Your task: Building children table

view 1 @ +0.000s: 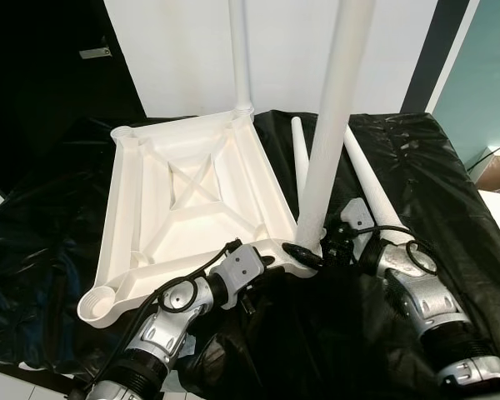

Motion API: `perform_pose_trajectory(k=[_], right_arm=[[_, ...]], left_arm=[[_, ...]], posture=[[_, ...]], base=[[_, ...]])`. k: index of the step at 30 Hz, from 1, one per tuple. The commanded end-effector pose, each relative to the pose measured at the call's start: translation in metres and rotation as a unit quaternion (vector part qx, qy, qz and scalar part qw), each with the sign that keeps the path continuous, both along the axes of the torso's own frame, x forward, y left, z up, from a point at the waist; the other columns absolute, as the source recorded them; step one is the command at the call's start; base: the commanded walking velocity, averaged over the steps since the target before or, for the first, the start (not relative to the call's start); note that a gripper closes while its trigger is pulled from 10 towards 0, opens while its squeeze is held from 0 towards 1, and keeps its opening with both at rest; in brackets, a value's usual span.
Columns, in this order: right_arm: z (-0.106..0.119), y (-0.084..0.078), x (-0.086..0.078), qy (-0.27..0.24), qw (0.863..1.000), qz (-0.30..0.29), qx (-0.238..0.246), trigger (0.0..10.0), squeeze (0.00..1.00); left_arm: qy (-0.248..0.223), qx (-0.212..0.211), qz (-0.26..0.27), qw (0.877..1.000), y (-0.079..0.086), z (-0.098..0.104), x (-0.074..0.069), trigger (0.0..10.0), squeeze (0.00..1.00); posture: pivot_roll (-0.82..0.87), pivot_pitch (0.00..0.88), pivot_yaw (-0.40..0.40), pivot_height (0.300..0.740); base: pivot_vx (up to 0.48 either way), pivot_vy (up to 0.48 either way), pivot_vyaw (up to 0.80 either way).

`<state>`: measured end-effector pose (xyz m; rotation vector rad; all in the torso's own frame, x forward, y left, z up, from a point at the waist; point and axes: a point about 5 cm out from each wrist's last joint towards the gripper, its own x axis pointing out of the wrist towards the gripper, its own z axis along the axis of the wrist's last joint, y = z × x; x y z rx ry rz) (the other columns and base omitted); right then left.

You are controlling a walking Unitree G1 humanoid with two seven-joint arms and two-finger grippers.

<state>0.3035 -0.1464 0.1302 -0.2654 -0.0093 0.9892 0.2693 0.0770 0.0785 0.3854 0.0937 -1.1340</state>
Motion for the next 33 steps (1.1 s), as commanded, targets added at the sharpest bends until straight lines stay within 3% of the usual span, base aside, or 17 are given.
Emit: perform_pose_trajectory(k=[1,7,10,11,12,13,15,17,18,21,29,31,32,33], right_arm=[[0.0,-0.009,0.002,0.016,1.0,0.004,-0.01,0.0,0.0],[-0.005,-0.003,-0.002,0.025,1.0,0.004,0.004,0.0,0.0],[-0.011,0.007,-0.006,0.01,0.998,-0.051,0.046,0.0,0.0],[-0.01,0.011,-0.007,-0.017,0.991,-0.105,0.085,0.0,0.0],[-0.01,0.011,-0.007,-0.017,0.991,-0.105,0.085,0.0,0.0],[-0.011,0.011,-0.007,-0.039,0.976,-0.184,0.113,0.0,0.0],[-0.011,0.011,-0.007,-0.039,0.976,-0.184,0.113,0.0,0.0],[-0.016,0.007,-0.011,-0.063,0.94,-0.306,0.136,0.0,0.0],[-0.018,0.006,-0.012,-0.066,0.929,-0.339,0.135,0.0,0.0],[-0.018,0.005,-0.014,-0.074,0.919,-0.366,0.13,0.0,0.0],[-0.019,0.014,-0.014,-0.088,0.924,-0.357,0.109,0.0,0.0],[-0.023,0.022,-0.013,-0.07,0.937,-0.329,0.094,10.0,0.0],[-0.024,0.025,-0.014,-0.06,0.945,-0.307,0.096,10.0,0.0],[-0.024,0.026,-0.013,-0.055,0.953,-0.281,0.094,10.0,1.0]], left_arm=[[0.073,0.054,-0.034,0.995,0.007,-0.032,-0.018,10.0,0.0],[0.073,0.056,-0.034,0.995,0.008,-0.033,-0.018,10.0,0.0],[0.073,0.056,-0.034,0.995,0.008,-0.033,-0.018,10.0,0.0],[0.073,0.056,-0.034,0.995,0.008,-0.033,-0.018,10.0,0.0],[0.073,0.056,-0.034,0.995,0.008,-0.033,-0.018,10.0,0.0],[0.073,0.057,-0.034,0.995,0.008,-0.033,-0.018,10.0,0.0],[0.073,0.057,-0.034,0.995,0.008,-0.033,-0.018,10.0,0.0],[0.072,0.057,-0.035,0.995,0.008,-0.033,-0.018,10.0,0.0],[0.072,0.058,-0.035,0.995,0.008,-0.033,-0.018,10.0,0.0],[0.071,0.059,-0.036,0.995,0.008,-0.033,-0.018,10.0,0.0],[0.073,0.059,-0.038,0.995,0.009,-0.033,-0.018,10.0,0.0],[0.073,0.059,-0.036,0.995,0.009,-0.034,-0.018,10.0,0.0],[0.074,0.059,-0.035,0.995,0.01,-0.034,-0.019,10.0,0.0],[0.074,0.059,-0.033,0.995,0.01,-0.034,-0.019,10.0,0.0]], posture=[[0.05,0.0,0.051,0.74],[0.06,0.0,0.049,0.74],[0.06,0.0,0.049,0.74],[0.06,0.0,0.049,0.74],[0.06,0.0,0.049,0.74],[0.06,0.0,0.049,0.74],[0.06,0.0,0.049,0.74],[0.06,0.0,0.05,0.74],[0.06,0.0,0.05,0.74],[0.06,0.0,0.054,0.74],[0.06,0.0,0.058,0.74],[0.07,0.0,0.054,0.74],[0.07,0.0,0.054,0.74],[0.07,0.0,0.054,0.74]], base=[[0.0,0.0,0.0],[0.0,0.0,0.0],[0.0,0.0,0.0],[0.0,0.0,0.0],[0.0,0.0,0.0],[0.0,0.0,0.0],[0.0,0.0,0.0],[0.0,0.0,0.0],[0.0,0.0,0.0],[0.0,0.0,0.0],[0.0,0.0,0.0],[0.0,0.0,0.0],[0.0,0.0,0.0],[0.0,0.0,0.0]])
